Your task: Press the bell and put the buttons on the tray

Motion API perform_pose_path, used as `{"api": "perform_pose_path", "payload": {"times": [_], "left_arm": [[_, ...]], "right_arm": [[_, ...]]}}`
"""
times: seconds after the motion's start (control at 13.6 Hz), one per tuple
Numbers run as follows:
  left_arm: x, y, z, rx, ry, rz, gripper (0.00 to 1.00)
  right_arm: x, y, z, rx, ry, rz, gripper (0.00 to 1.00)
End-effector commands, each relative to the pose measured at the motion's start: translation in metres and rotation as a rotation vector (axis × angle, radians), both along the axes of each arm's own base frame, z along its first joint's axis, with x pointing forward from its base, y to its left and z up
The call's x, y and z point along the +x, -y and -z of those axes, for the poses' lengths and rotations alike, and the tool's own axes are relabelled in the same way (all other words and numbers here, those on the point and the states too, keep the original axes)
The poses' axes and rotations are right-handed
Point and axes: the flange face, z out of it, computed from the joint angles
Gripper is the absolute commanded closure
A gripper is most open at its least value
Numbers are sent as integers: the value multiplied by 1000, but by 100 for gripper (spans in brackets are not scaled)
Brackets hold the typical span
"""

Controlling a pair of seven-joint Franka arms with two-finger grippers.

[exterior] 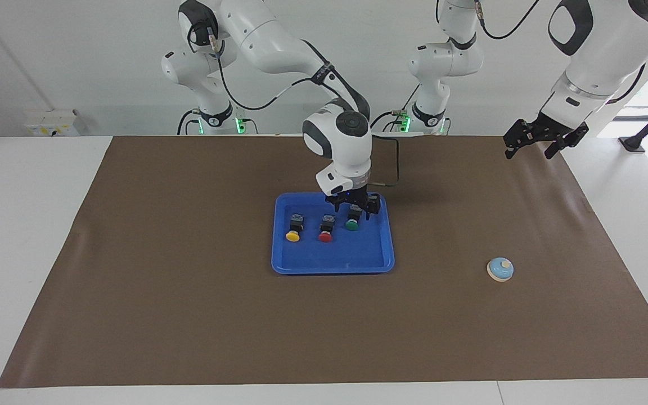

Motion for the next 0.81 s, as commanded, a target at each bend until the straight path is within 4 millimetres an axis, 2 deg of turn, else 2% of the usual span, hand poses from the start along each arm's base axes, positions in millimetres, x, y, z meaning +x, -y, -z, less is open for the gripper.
{"api": "perform_pose_path", "payload": {"times": [0.0, 0.22, 0.59, 0.73], "left_arm": [[-4, -1, -4, 9, 0, 7, 0], [-4, -1, -4, 9, 0, 7, 0], [-4, -1, -4, 9, 0, 7, 0], [-4, -1, -4, 9, 0, 7, 0]], "right_arm": [[23, 62, -62, -1, -4, 54, 0], [41, 136, -104, -35, -38, -15, 0], [60, 256, -149, -67, -66, -208, 0], [60, 301, -168, -69, -66, -304, 0]]}}
